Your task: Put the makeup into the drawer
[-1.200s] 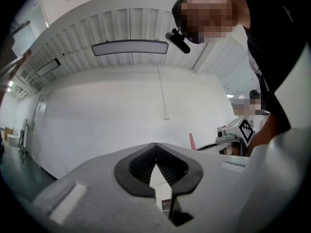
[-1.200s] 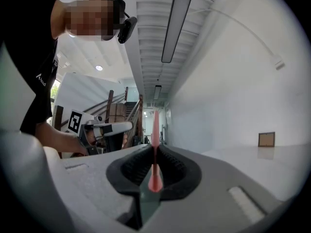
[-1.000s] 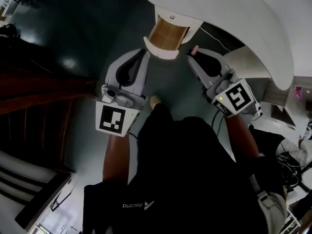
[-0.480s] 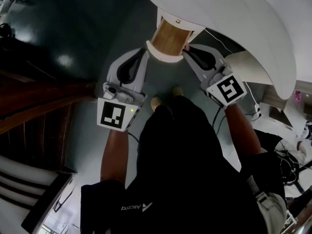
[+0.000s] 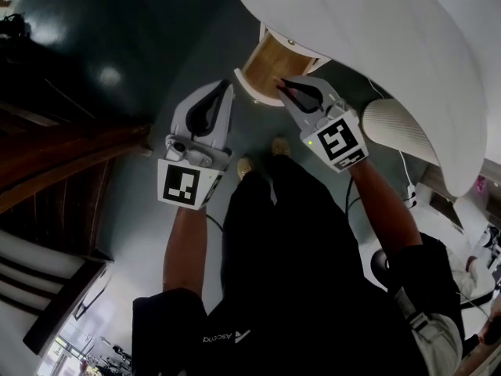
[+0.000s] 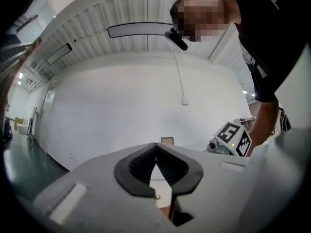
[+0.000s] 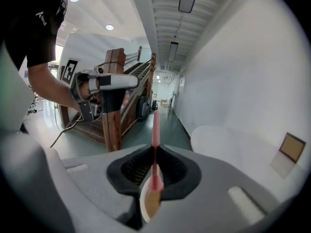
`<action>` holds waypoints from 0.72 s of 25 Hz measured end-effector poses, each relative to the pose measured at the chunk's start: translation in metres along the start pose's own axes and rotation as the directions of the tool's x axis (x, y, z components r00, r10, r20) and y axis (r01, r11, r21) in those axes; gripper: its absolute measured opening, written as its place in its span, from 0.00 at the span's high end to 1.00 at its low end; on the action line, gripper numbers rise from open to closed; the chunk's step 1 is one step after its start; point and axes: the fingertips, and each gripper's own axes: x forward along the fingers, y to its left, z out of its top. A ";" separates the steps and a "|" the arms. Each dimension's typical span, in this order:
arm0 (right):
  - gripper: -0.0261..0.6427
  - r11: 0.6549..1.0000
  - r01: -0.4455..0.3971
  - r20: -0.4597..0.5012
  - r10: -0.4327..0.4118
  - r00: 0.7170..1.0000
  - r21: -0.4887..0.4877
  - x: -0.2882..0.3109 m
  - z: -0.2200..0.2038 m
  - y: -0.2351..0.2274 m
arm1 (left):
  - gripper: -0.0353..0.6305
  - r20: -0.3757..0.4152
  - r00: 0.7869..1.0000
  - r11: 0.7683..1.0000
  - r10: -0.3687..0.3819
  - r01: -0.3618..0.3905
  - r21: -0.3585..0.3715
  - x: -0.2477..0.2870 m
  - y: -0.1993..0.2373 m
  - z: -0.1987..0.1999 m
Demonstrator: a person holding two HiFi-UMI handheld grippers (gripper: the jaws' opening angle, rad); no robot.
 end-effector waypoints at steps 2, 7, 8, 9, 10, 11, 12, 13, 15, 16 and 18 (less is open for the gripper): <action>0.90 0.999 -0.027 -0.033 0.026 0.999 -0.024 0.011 -0.013 -0.001 | 0.93 -0.010 1.000 1.000 0.019 -0.019 -0.002 0.002 0.003 -0.010; 0.90 0.996 -0.065 -0.140 0.055 0.989 -0.068 0.042 -0.053 -0.015 | 0.93 -0.034 0.998 0.998 0.050 -0.051 -0.026 0.016 0.018 -0.041; 0.90 0.995 -0.069 -0.169 0.055 0.984 -0.075 0.048 -0.063 -0.018 | 0.93 -0.037 0.998 0.998 0.049 -0.050 -0.033 0.020 0.020 -0.048; 0.90 0.994 -0.072 -0.195 0.056 0.979 -0.080 0.054 -0.074 -0.020 | 0.93 -0.039 0.998 0.998 0.045 -0.046 -0.039 0.023 0.022 -0.055; 0.90 0.994 -0.075 -0.215 0.056 0.975 -0.082 0.060 -0.084 -0.022 | 0.93 -0.042 0.998 0.998 0.040 -0.042 -0.044 0.025 0.023 -0.062; 0.90 0.994 -0.077 -0.230 0.056 0.971 -0.082 0.067 -0.094 -0.023 | 0.93 -0.045 0.998 0.998 0.035 -0.037 -0.047 0.026 0.025 -0.069; 0.90 0.993 -0.080 -0.243 0.058 0.968 -0.084 0.074 -0.102 -0.024 | 0.93 -0.048 0.998 0.998 0.030 -0.032 -0.047 0.026 0.026 -0.076; 0.90 0.993 -0.085 -0.256 0.061 0.965 -0.087 0.080 -0.111 -0.024 | 0.93 -0.050 0.998 0.999 0.025 -0.028 -0.046 0.026 0.028 -0.082; 0.90 0.990 -0.101 -0.293 0.070 0.954 -0.095 0.094 -0.128 -0.022 | 0.93 -0.054 0.998 0.999 0.019 -0.022 -0.048 0.024 0.034 -0.096; 0.90 0.989 -0.109 -0.313 0.073 0.947 -0.098 0.101 -0.137 -0.022 | 0.93 -0.056 0.998 0.998 0.017 -0.020 -0.053 0.024 0.037 -0.104; 0.90 0.987 -0.122 -0.347 0.078 0.934 -0.105 0.114 -0.153 -0.024 | 0.93 -0.056 0.998 0.998 0.012 -0.016 -0.065 0.027 0.044 -0.120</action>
